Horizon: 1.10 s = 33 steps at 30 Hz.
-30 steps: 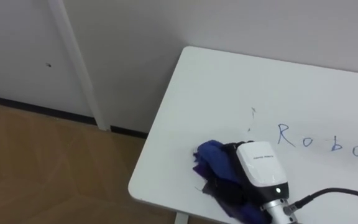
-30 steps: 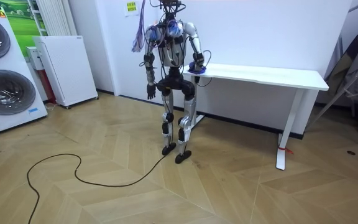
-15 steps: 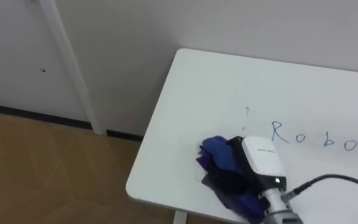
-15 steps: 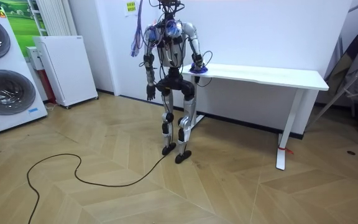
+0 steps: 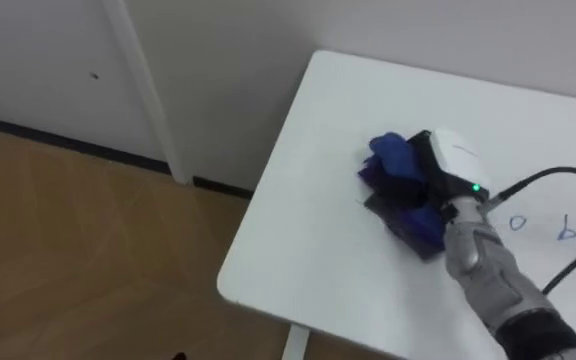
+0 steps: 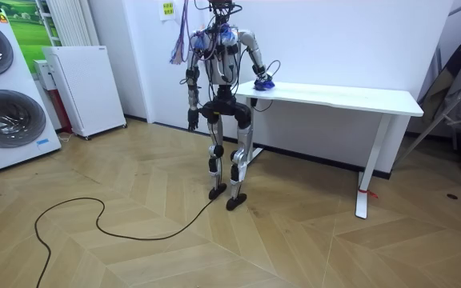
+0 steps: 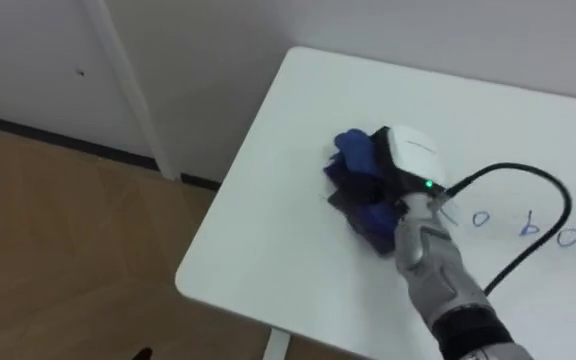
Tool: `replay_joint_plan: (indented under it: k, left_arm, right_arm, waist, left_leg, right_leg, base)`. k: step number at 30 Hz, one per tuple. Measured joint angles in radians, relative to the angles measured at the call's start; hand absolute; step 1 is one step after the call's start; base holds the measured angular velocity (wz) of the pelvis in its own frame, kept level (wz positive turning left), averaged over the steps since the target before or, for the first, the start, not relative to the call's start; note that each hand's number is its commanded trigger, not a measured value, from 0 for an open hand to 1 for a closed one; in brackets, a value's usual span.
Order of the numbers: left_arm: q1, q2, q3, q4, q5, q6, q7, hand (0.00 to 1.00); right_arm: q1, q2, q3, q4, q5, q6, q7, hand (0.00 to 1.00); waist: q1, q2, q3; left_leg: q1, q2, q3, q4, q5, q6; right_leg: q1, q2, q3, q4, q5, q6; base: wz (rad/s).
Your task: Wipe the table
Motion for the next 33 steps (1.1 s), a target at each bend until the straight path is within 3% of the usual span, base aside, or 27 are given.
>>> replay_joint_plan:
  k: [2,3,4,5,6,7,8,9,10,11,13,18,21,24,27,29,31,32,33]
  left_arm:
    - [0.000,0.004,0.000,0.002,0.000,0.004,-0.003,0.00]
    - [0.001,0.010,-0.001,0.001,-0.003,0.005,-0.003,0.00]
    - [0.002,0.023,-0.001,0.001,-0.006,0.005,-0.003,0.00]
    - [0.003,0.029,0.001,0.002,-0.006,0.005,-0.004,0.00]
    - [0.004,0.033,0.014,0.006,-0.007,0.007,-0.005,0.00]
    - [0.009,0.041,0.017,0.005,-0.011,0.005,-0.005,0.00]
    - [0.009,0.044,0.017,0.005,-0.012,0.004,-0.005,0.00]
    - [0.011,0.048,0.017,0.006,-0.013,0.003,-0.008,0.00]
    - [0.006,0.054,0.017,0.004,-0.015,-0.003,-0.014,0.00]
    - [0.003,0.055,0.017,0.004,-0.017,-0.004,-0.015,0.00]
    - [0.001,0.061,0.016,0.002,-0.025,-0.007,-0.016,0.00]
    - [0.049,0.066,0.081,0.025,-0.022,-0.018,-0.015,0.00]
    - [0.055,0.071,0.108,0.025,-0.022,-0.023,-0.018,0.00]
    - [0.056,0.069,0.116,0.026,-0.022,-0.028,-0.022,0.00]
    - [0.058,0.067,0.113,0.026,-0.023,-0.025,-0.025,0.00]
    - [0.056,0.059,0.103,0.026,-0.025,-0.025,-0.025,0.00]
    - [0.051,0.055,0.086,0.028,-0.019,-0.023,-0.028,0.00]
    - [0.045,0.053,0.085,0.029,-0.013,-0.022,-0.030,0.00]
    - [0.026,0.048,0.079,0.038,-0.012,-0.016,-0.033,0.00]
  right_arm:
    - [-0.009,-0.028,-0.025,0.044,0.000,0.000,0.000,1.00]
    - [-0.009,-0.045,-0.043,0.068,0.001,0.001,-0.001,1.00]
    - [-0.008,-0.052,-0.062,0.076,-0.002,0.001,0.001,1.00]
    - [-0.010,-0.053,-0.071,0.074,-0.006,-0.001,0.001,1.00]
    - [-0.003,-0.065,-0.079,0.077,-0.016,-0.012,-0.001,1.00]
    - [0.004,-0.076,-0.081,0.087,-0.014,-0.012,-0.002,1.00]
    - [0.005,-0.083,-0.081,0.094,-0.010,-0.013,-0.003,1.00]
    - [0.011,-0.100,-0.086,0.112,0.003,-0.013,-0.005,1.00]
    - [0.034,-0.107,-0.110,0.123,0.023,-0.013,-0.007,1.00]
    - [0.048,-0.109,-0.119,0.132,0.034,-0.013,-0.013,1.00]
    - [0.115,-0.111,-0.169,0.157,0.040,-0.024,-0.020,1.00]
    - [0.217,-0.110,-0.266,0.201,0.052,-0.090,-0.090,1.00]
    - [0.246,-0.110,-0.306,0.218,0.055,-0.097,-0.108,1.00]
    - [0.255,-0.105,-0.310,0.215,0.039,-0.095,-0.112,1.00]
    - [0.261,-0.099,-0.286,0.182,0.009,-0.067,-0.117,1.00]
    - [0.261,-0.096,-0.250,0.136,-0.048,-0.039,-0.118,1.00]
    - [0.261,-0.063,-0.185,0.033,-0.153,-0.005,-0.097,1.00]
    - [0.261,-0.050,-0.161,-0.002,-0.174,0.004,-0.087,1.00]
    - [0.260,-0.023,-0.111,-0.060,-0.220,0.022,-0.070,1.00]
  waist:
    - [0.000,-0.004,-0.0013]
    - [-0.001,-0.002,-0.0008]
    - [0.002,-0.008,-0.0006]
    - [0.003,-0.010,-0.0008]
    - [-0.016,-0.006,-0.0021]
    - [-0.047,-0.006,-0.0038]
    - [-0.062,-0.006,-0.0040]
    - [-0.082,-0.005,-0.0036]
    - [-0.090,-0.008,-0.0054]
    - [-0.091,-0.013,-0.0066]
    - [-0.100,-0.027,-0.0156]
    - [-0.122,-0.020,-0.0166]
    - [-0.132,-0.021,-0.0189]
    - [-0.137,-0.008,-0.0192]
    - [-0.134,0.005,-0.0202]
    - [-0.110,0.020,-0.0166]
    - [-0.106,0.028,-0.0136]
    - [-0.099,0.026,-0.0163]
    - [-0.073,0.036,-0.0160]
  left_leg:
    - [0.005,0.003,-0.003,-0.011,0.001,-0.002]
    - [0.013,0.007,-0.028,-0.015,0.004,-0.002]
    - [0.014,0.008,-0.066,-0.015,0.006,-0.004]
    - [0.012,0.007,-0.082,-0.015,0.006,-0.005]
    - [0.015,0.011,-0.105,-0.016,0.008,-0.013]
    - [0.024,0.019,-0.082,-0.038,0.018,-0.029]
    - [0.034,0.026,-0.048,-0.055,0.019,-0.031]
    - [0.049,0.046,0.042,-0.084,0.022,-0.028]
    - [0.059,0.057,0.106,-0.100,0.025,-0.025]
    - [0.066,0.058,0.119,-0.101,0.026,-0.025]
    - [0.079,0.054,0.122,-0.099,0.026,-0.025]
    - [0.140,0.050,0.141,-0.118,0.026,-0.025]
    - [0.141,0.052,0.146,-0.118,0.025,-0.025]
    - [0.143,0.054,0.141,-0.119,0.019,-0.018]
    - [0.143,0.055,0.146,-0.112,0.017,-0.017]
    - [0.153,0.058,0.166,-0.111,0.017,-0.017]
    - [0.153,0.059,0.167,-0.107,0.017,-0.019]
    - [0.152,0.059,0.168,-0.107,0.018,-0.019]
    - [0.153,0.061,0.169,-0.108,0.019,-0.021]
  right_leg:
    - [-0.009,0.000,-0.007,0.013,0.000,0.000]
    - [-0.032,-0.002,-0.006,0.051,-0.011,0.011]
    - [-0.067,0.003,0.034,0.039,-0.016,0.018]
    - [-0.092,0.006,0.051,0.015,-0.007,0.011]
    - [-0.114,0.011,0.052,-0.010,0.043,-0.034]
    - [-0.089,0.007,0.024,-0.005,0.055,-0.031]
    - [-0.083,0.008,0.014,-0.005,0.055,-0.031]
    - [-0.074,0.013,0.010,-0.006,0.055,-0.031]
    - [-0.064,0.017,0.010,-0.010,0.055,-0.031]
    - [-0.058,0.018,0.010,-0.016,0.055,-0.030]
    - [-0.036,0.019,0.012,-0.043,0.054,-0.030]
    - [0.032,0.020,0.030,-0.072,0.054,-0.030]
    - [0.033,0.021,0.031,-0.071,0.054,-0.030]
    - [0.035,0.025,0.036,-0.070,0.054,-0.030]
    - [0.033,0.024,0.042,-0.055,0.055,-0.031]
    - [0.032,0.027,0.067,-0.049,0.056,-0.033]
    - [0.026,0.032,0.086,-0.050,0.058,-0.037]
    - [0.017,0.033,0.089,-0.048,0.058,-0.037]
    - [0.018,0.034,0.089,-0.049,0.061,-0.042]
  base:
    - [-0.06]
    - [-0.18]
    - [-0.29]
    - [-0.30]
    - [0.00]
    - [0.21]
    - [0.35]
    - [0.28]
    - [0.25]
    - [0.11]
    - [0.00]
    - [-0.08]
    - [0.03]
    - [0.00]
    - [-0.09]
    - [-0.32]
    - [-0.20]
    - [-0.19]
    - [-0.18]
